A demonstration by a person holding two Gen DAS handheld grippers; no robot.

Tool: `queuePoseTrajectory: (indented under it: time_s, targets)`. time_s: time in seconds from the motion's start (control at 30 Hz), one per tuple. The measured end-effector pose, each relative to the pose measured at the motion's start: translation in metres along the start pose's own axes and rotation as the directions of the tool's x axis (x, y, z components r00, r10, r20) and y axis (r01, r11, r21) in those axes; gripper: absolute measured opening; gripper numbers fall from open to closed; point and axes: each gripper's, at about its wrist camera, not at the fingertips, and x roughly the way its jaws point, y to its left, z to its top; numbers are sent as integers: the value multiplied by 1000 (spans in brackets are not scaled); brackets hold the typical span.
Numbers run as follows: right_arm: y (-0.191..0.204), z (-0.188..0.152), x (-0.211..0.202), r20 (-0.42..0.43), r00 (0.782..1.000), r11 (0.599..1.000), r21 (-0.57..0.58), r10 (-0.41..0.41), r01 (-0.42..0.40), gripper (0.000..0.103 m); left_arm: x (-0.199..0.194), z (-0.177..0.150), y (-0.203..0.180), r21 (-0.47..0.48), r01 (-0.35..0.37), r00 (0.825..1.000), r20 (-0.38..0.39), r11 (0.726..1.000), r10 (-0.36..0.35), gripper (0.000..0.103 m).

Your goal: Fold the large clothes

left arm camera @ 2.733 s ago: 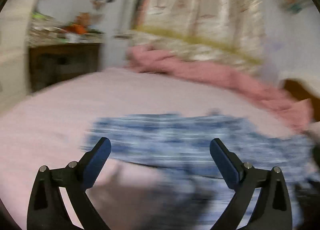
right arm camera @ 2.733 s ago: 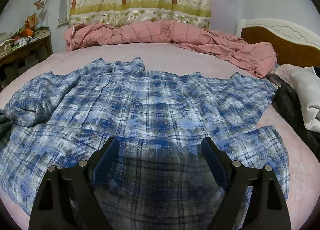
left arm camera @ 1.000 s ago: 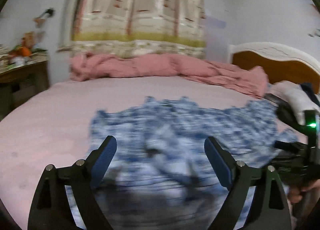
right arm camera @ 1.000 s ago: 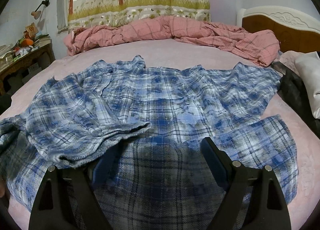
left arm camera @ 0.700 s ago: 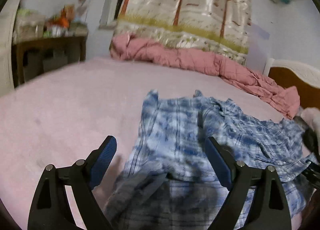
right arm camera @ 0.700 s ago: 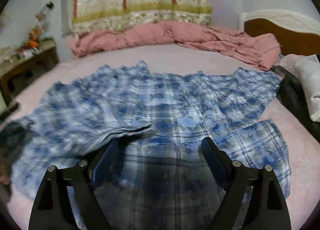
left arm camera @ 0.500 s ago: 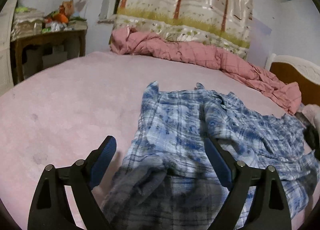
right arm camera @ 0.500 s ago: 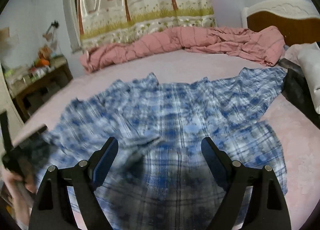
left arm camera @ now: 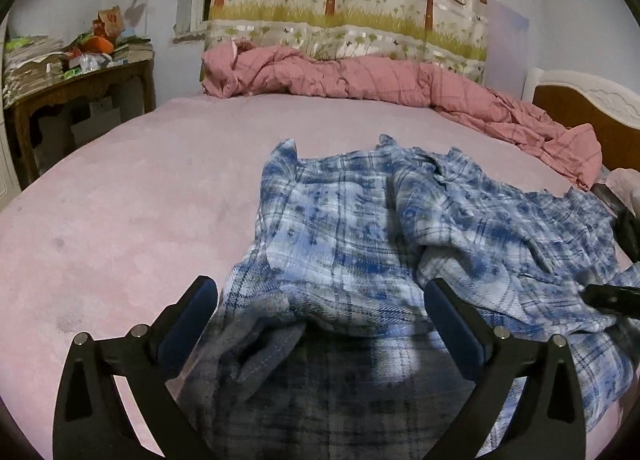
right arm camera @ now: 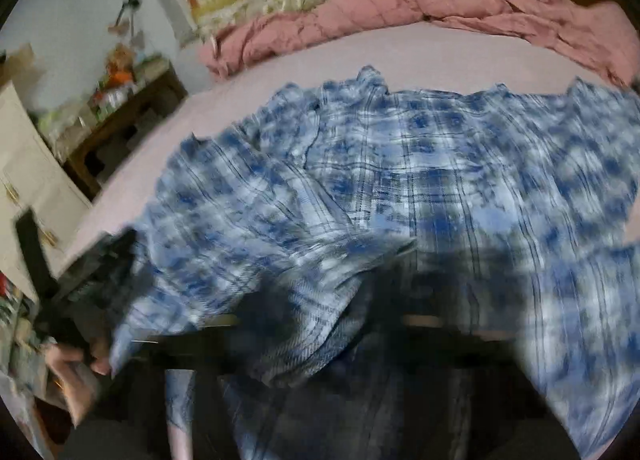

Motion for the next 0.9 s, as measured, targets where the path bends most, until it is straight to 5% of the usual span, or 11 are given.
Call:
queuePoseTrajectory:
  time_s: [0.1,0.2,0.4,0.77,0.83,0.87,0.9]
  targets:
    - [1,12,-1,44,999,999,-41,-29,31,7,0,0,0,-2,1,1000,0,1000,-1,102]
    - [3,34,-25,180,975,983,-99,-133,153,7,-4,0,0,-8,1,1000,11,1000,-1,102]
    - [-17,97,-59,381,841,890,-91,-383,447,6,5,1,2,-18,-4,999,-46,1000,3,102]
    - [-87,104,-15,223,846,859,-63,-484,508,7,7,0,2,-17,-6,999,-51,1000,5,102]
    - [-92,98,-18,245,825,846,-33,-509,532,15,3,0,2,-13,-5,999,-33,1000,5,102]
    - [-96,97,-24,262,816,843,-18,-515,538,35,0,-1,2,-11,-6,1000,-18,1000,6,102]
    - [-100,95,-33,285,811,846,-1,-510,533,69,-3,0,1,-9,-8,1000,-2,1000,8,102]
